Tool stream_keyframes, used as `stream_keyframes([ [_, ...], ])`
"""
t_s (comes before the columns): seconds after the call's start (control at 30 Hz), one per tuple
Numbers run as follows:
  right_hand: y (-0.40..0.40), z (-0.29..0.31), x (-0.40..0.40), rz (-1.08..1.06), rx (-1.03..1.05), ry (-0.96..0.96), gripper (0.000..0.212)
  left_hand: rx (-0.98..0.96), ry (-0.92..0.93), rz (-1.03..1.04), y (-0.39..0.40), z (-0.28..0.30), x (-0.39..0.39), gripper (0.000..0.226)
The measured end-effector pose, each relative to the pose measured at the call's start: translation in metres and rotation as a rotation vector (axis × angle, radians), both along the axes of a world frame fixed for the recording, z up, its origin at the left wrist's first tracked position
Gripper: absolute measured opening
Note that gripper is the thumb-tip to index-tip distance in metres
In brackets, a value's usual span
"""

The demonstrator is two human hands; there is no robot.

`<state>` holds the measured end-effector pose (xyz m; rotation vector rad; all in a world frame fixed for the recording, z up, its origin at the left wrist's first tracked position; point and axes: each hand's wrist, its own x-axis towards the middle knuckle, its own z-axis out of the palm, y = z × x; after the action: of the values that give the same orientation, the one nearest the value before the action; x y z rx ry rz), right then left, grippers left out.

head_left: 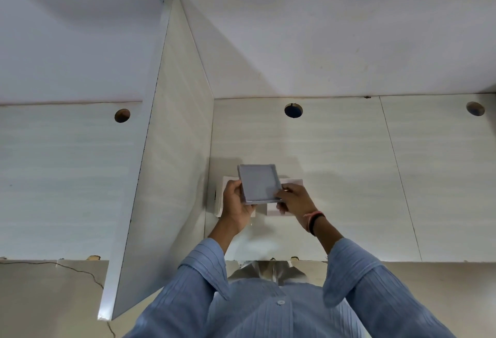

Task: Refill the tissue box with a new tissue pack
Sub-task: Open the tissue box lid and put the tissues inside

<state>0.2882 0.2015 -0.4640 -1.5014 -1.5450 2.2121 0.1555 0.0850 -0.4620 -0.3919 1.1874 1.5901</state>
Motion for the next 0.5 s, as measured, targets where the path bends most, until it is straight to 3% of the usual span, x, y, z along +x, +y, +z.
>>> stream_keyframes([
  [0.1, 0.019, -0.014, -0.007, -0.091, 0.13, -0.098, 0.02, -0.172, 0.172, -0.06, 0.003, -0.004, -0.007, 0.026],
  [0.2, 0.038, -0.024, -0.018, -0.179, 0.189, -0.206, 0.01, -0.395, 0.328, -0.098, -0.003, -0.014, -0.015, 0.019],
  [0.33, 0.061, -0.033, -0.036, -0.256, 0.184, -0.259, 0.029, -0.6, 0.572, -0.143, -0.017, -0.025, -0.016, 0.016],
  [0.5, 0.075, -0.048, -0.047, -0.267, 0.143, -0.327, 0.035, -0.713, 0.771, -0.286, -0.033, -0.036, -0.014, 0.034],
])
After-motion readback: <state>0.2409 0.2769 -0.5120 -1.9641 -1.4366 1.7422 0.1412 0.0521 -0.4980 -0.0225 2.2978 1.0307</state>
